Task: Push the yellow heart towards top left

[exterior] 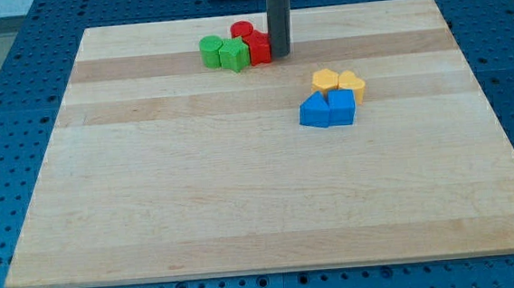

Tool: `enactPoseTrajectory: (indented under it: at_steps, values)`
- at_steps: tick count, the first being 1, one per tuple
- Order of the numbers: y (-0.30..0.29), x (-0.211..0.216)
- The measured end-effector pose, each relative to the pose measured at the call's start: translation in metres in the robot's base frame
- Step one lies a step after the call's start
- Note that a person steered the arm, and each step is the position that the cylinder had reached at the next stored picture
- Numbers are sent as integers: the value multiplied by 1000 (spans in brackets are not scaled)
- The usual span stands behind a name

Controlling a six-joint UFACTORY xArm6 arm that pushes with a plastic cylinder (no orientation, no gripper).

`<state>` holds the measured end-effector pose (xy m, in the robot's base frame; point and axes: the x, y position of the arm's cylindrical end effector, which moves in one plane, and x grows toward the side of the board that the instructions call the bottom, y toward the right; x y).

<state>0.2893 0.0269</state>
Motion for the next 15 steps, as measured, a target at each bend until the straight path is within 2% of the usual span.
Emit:
enactPoseTrajectory:
  at_steps: [2,3,5,6,7,8,10,15]
  values:
    - [17,1]
    - [56,12]
    - [136,50]
    - [148,79]
    - [146,105]
    - [131,114]
    - [113,104]
    - [3,103]
